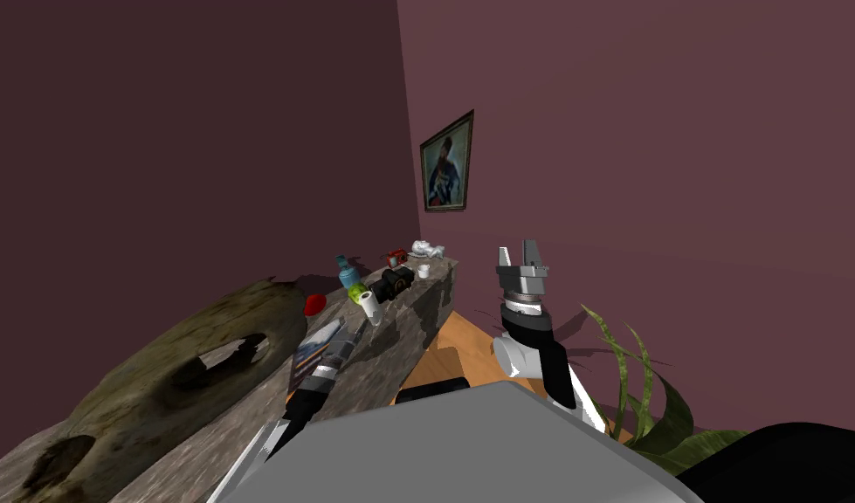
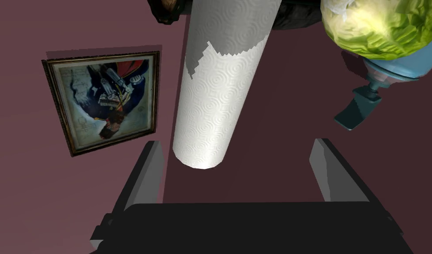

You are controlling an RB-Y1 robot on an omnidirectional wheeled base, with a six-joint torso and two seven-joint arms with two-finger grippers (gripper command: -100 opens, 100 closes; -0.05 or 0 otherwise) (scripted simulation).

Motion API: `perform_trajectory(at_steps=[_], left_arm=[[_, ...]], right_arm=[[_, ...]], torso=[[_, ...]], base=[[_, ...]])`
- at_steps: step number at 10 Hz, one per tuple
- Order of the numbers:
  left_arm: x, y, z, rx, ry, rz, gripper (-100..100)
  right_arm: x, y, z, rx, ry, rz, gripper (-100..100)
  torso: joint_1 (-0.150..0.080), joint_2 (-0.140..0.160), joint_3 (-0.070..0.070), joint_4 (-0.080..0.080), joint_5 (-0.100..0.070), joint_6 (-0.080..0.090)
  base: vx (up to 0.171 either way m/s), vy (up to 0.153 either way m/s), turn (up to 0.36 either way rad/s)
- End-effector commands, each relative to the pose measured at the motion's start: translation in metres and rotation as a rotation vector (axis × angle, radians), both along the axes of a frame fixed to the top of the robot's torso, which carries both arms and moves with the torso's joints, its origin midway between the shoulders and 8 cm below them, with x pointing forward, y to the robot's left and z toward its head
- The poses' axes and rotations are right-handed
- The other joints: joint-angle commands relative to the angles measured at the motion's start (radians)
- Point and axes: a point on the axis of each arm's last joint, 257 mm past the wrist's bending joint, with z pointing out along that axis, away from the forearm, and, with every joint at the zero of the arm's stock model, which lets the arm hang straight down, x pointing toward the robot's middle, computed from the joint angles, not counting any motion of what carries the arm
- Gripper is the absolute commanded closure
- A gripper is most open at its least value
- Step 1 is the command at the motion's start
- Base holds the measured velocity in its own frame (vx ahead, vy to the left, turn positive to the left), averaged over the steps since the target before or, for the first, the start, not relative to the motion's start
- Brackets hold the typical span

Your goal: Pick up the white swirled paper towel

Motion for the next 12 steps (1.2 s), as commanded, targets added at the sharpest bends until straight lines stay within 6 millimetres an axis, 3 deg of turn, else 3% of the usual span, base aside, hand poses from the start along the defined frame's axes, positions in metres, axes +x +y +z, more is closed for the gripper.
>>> perform_trajectory(at_steps=[1,3,4,5,6,10,12], left_arm=[[0.001,-0.001,-0.014,0.05,0.028,-0.017,-100],[0.001,-0.001,-0.015,0.056,0.031,-0.02,-100],[0.001,-0.001,-0.016,0.06,0.032,-0.021,0],[0.001,-0.001,-0.016,0.059,0.032,-0.021,-100],[0.001,-0.001,-0.016,0.059,0.032,-0.021,100],[0.001,-0.002,-0.016,0.059,0.031,-0.022,100],[0.001,0.009,-0.021,0.048,0.055,-0.005,-100]], right_arm=[[0.0,0.0,0.0,0.0,0.0,0.0,0],[0.0,0.0,0.0,0.0,0.0,0.0,0],[0.0,0.0,0.0,0.0,0.0,0.0,0],[0.0,0.0,0.0,0.0,0.0,0.0,0],[0.0,0.0,0.0,0.0,0.0,0.0,0],[0.0,0.0,0.0,0.0,0.0,0.0,0],[0.0,0.0,0.0,0.0,0.0,0.0,0]], torso=[[0.0,0.0,0.0,0.0,0.0,0.0],[-0.002,0.0,0.0,0.0,0.0,0.0],[-0.002,0.003,0.002,0.0,0.0,-0.001],[-0.002,0.005,0.003,0.001,0.0,-0.001],[-0.002,0.006,0.003,0.001,-0.001,-0.001],[-0.001,0.005,0.003,0.001,0.0,0.0],[-0.001,0.005,0.003,0.001,0.0,0.0]], base=[[0.093,0.01,-0.165],[0.057,-0.001,-0.085],[0.007,0.001,0.005],[0.0,0.0,0.0],[0.0,0.0,0.0],[0.0,0.0,0.0],[-0.032,-0.001,-0.017]])
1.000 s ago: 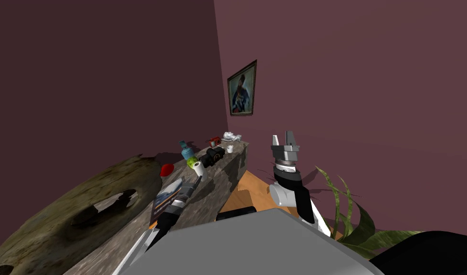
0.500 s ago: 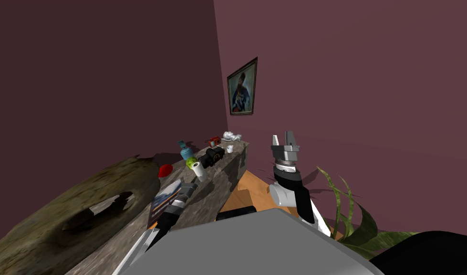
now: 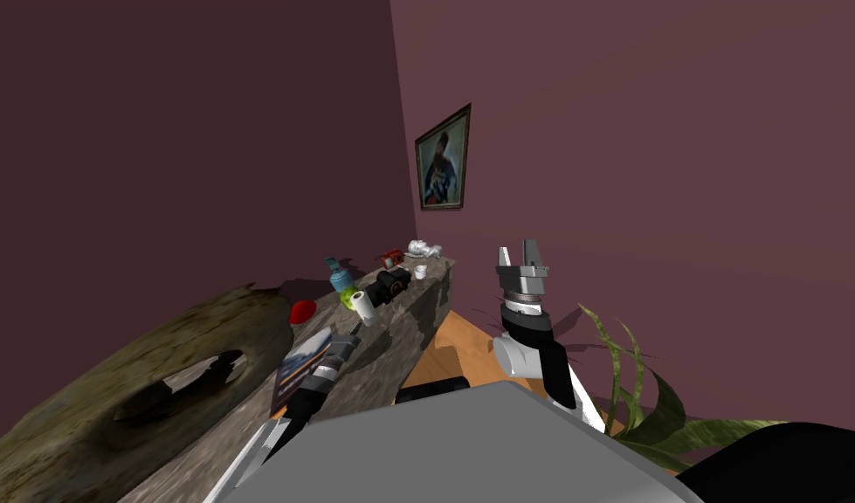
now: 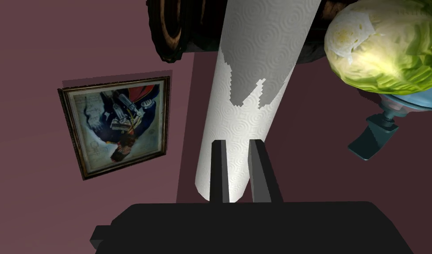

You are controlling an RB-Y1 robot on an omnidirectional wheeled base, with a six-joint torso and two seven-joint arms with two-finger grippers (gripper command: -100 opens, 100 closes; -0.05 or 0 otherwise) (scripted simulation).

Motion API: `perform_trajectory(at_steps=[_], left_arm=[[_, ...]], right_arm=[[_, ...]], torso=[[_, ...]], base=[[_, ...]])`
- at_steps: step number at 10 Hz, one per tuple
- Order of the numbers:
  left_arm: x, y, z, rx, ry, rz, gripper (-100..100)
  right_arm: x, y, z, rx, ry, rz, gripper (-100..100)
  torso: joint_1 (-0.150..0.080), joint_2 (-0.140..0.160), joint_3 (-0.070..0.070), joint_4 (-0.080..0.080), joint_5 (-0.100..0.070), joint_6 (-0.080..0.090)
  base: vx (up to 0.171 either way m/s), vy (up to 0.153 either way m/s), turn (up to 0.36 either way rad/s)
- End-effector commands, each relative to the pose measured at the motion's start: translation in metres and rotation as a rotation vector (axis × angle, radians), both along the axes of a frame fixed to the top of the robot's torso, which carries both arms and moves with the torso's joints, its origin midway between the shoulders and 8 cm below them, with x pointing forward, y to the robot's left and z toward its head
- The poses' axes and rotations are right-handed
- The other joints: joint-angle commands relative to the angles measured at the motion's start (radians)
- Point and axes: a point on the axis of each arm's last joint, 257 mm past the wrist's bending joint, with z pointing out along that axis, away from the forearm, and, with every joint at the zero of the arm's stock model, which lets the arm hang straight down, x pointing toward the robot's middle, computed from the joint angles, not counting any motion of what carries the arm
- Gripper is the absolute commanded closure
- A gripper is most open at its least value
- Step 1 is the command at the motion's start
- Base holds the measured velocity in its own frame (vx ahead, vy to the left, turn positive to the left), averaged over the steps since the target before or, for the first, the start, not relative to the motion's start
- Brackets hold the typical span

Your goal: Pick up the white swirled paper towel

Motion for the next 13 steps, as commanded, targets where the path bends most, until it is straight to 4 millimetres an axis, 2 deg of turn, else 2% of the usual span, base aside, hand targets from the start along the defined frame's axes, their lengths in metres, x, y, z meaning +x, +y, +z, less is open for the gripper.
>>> perform_trajectory(at_steps=[1,3,6,7,8,9,13], left_arm=[[-0.001,0.011,-0.003,-0.006,0.02,0.018,-100],[-0.002,0.026,-0.008,-0.003,0.047,0.05,-100],[0.0,0.021,-0.008,-0.004,0.044,0.038,-100],[0.0,0.02,-0.008,-0.004,0.044,0.037,0],[0.0,0.02,-0.007,-0.004,0.043,0.037,-100],[0.0,0.02,-0.007,-0.004,0.043,0.037,100],[0.0,0.02,-0.007,-0.004,0.043,0.037,100]], right_arm=[[0.0,0.0,0.0,0.0,0.0,0.0,0],[0.0,0.0,0.0,0.0,0.0,0.0,0],[0.0,0.0,0.0,0.0,0.0,0.0,0],[0.0,0.0,0.0,0.0,0.0,0.0,0],[0.0,0.0,0.0,0.0,0.0,0.0,0],[0.0,0.0,0.0,0.0,0.0,0.0,0],[0.0,0.0,0.0,0.0,0.0,0.0,0]], torso=[[0.0,0.0,0.0,0.0,0.0,0.0],[0.002,0.003,0.002,0.001,0.0,0.0],[-0.002,-0.014,-0.008,-0.003,0.0,0.0],[-0.002,-0.01,-0.006,-0.002,0.0,0.0],[-0.001,-0.006,-0.003,-0.001,0.0,0.0],[0.0,-0.004,-0.002,-0.001,0.0,0.0],[0.0,-0.003,-0.002,-0.001,0.0,0.0]], base=[[-0.111,0.004,-0.034],[-0.047,0.044,-0.056],[0.133,-0.026,-0.002],[0.013,-0.003,0.001],[0.006,-0.002,0.0],[0.0,0.0,0.0],[0.0,0.0,0.0]])
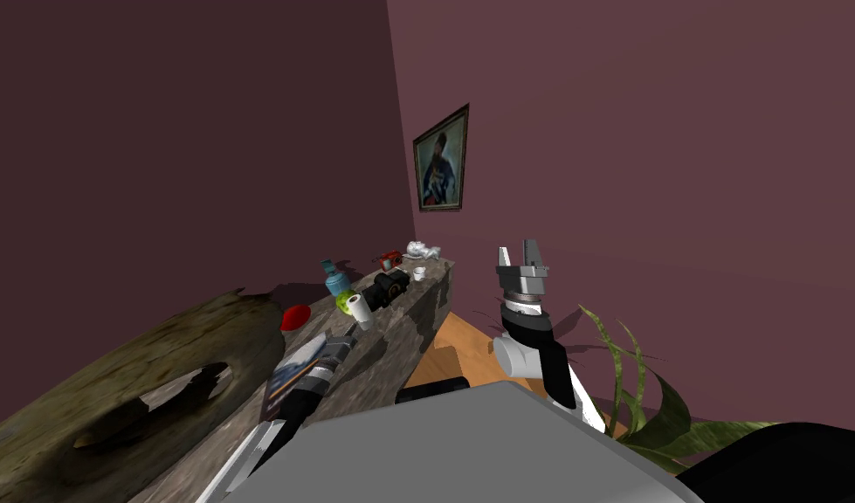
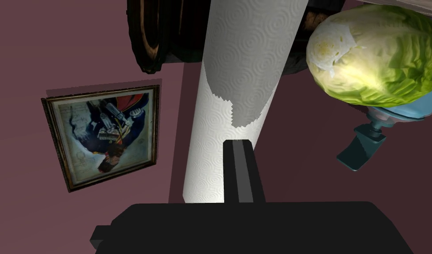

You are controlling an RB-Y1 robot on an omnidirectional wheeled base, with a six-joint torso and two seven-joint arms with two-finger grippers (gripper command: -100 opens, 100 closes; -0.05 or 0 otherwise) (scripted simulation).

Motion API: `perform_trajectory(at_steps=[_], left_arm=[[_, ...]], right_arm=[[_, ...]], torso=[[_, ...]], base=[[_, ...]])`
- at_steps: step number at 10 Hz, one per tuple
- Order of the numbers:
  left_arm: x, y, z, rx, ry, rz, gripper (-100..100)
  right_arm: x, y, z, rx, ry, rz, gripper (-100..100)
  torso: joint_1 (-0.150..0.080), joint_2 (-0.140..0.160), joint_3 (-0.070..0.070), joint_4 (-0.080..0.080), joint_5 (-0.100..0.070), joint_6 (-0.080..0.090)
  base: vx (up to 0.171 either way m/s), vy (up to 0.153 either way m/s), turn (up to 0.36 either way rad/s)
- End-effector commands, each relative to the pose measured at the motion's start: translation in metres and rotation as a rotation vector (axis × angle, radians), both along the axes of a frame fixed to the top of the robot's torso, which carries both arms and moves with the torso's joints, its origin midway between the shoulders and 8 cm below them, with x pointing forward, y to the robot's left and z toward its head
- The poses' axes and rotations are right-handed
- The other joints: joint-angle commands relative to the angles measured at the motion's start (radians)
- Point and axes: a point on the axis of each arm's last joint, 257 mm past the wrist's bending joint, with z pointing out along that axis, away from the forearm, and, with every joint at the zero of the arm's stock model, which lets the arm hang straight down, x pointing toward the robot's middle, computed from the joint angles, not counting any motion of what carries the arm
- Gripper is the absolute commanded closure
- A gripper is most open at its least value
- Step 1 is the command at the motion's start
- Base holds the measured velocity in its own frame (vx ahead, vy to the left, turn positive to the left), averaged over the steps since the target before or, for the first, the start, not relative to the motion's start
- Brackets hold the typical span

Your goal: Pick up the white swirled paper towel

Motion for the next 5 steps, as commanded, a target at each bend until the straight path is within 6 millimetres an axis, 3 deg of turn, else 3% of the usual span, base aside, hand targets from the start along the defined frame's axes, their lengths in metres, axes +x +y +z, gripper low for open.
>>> perform_trajectory(at_steps=[1,2,3,5], left_arm=[[0.0,0.0,0.0,0.0,0.0,0.0,0],[0.003,0.013,0.008,0.006,-0.002,0.009,-100],[0.005,0.019,0.015,0.011,-0.009,0.014,-100],[0.006,0.017,0.017,0.014,-0.012,0.008,-100]], right_arm=[[0.0,0.0,0.0,0.0,0.0,0.0,0],[0.0,0.0,0.0,0.0,0.0,0.0,0],[0.0,0.0,0.0,0.0,0.0,0.0,0],[0.0,0.0,0.0,0.0,0.0,0.0,0]], torso=[[0.0,0.0,0.0,0.0,0.0,0.0],[0.0,0.0,0.0,0.0,0.0,0.0],[0.0,0.002,0.001,0.0,0.0,0.001],[0.0,0.001,0.001,0.0,0.0,0.0]], base=[[0.0,0.0,0.0],[-0.036,0.003,-0.176],[-0.061,0.017,-0.266],[0.008,0.0,-0.062]])
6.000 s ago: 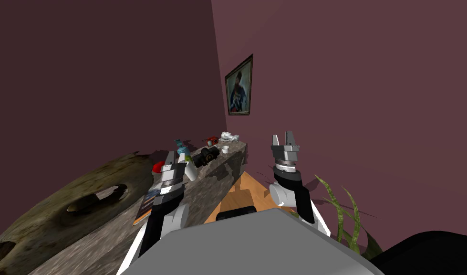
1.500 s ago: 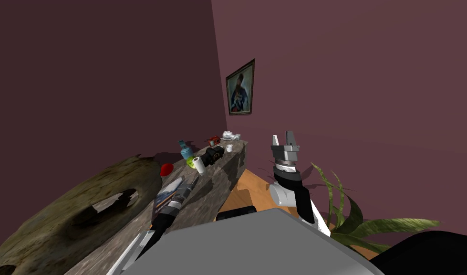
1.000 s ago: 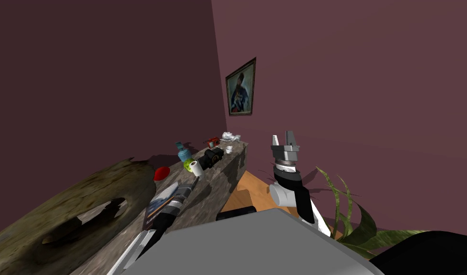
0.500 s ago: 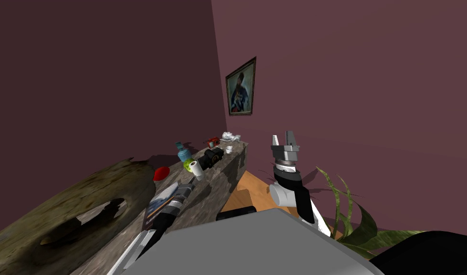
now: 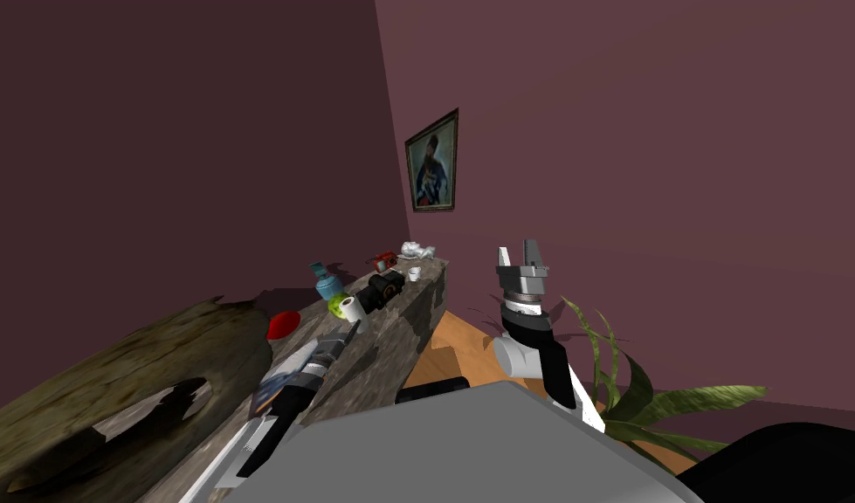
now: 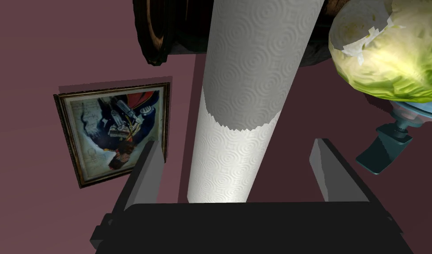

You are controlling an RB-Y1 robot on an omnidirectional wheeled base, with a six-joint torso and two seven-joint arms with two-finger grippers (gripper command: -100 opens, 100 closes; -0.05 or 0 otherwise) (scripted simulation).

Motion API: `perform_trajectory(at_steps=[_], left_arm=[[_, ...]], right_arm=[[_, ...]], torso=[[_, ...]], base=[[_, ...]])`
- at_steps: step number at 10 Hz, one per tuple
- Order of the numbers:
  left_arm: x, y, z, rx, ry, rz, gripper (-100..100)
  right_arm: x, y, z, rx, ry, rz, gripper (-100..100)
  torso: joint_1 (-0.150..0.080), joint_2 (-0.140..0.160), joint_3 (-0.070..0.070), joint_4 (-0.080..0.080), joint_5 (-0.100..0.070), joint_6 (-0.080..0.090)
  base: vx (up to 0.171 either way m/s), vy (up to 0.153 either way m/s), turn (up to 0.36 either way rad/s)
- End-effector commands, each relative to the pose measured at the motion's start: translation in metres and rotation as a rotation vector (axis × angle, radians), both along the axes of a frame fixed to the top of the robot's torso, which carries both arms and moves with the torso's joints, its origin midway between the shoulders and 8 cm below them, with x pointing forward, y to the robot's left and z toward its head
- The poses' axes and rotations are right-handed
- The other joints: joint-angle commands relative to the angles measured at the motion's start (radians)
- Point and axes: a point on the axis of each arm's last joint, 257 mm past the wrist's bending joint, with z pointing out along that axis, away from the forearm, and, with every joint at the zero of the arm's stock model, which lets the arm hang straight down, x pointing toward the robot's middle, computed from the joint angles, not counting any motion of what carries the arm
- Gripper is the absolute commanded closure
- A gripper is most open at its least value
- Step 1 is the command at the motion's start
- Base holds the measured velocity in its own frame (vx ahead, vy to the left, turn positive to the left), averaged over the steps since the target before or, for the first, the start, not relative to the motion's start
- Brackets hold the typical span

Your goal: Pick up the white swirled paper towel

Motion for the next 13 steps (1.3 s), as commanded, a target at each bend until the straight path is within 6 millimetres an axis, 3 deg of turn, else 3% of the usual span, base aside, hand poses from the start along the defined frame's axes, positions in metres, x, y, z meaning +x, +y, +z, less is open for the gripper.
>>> perform_trajectory(at_steps=[1,2,3,7,9,13], left_arm=[[0.0,0.0,0.0,0.0,0.0,0.0,0],[0.0,0.0,0.0,0.0,0.0,0.0,-100],[0.0,0.0,0.0,0.0,0.0,0.0,100],[0.0,0.0,0.0,0.0,0.0,0.0,100],[0.003,-0.006,0.0,-0.026,-0.004,0.01,-100],[0.013,-0.022,0.005,-0.09,-0.025,0.036,-100]], right_arm=[[0.0,0.0,0.0,0.0,0.0,0.0,0],[0.0,0.0,0.0,0.0,0.0,0.0,0],[0.0,0.0,0.0,0.0,0.0,0.0,0],[0.0,0.0,0.0,0.0,0.0,0.0,0],[0.0,0.0,0.0,0.0,0.0,0.0,0],[0.0,0.0,0.0,0.0,0.0,0.0,0]], torso=[[0.0,0.0,0.0,0.0,0.0,0.0],[0.0,0.0,0.0,0.0,0.0,0.0],[0.0,0.0,0.0,0.0,0.0,0.0],[0.0,0.0,0.0,0.0,0.0,0.0],[0.0,0.0,0.0,0.0,0.0,0.0],[-0.001,0.013,0.007,0.003,0.0,0.0]], base=[[0.0,0.0,0.0],[0.0,0.0,0.0],[0.0,0.0,0.0],[0.0,0.0,0.0],[-0.035,0.006,0.086],[-0.179,0.004,0.194]])
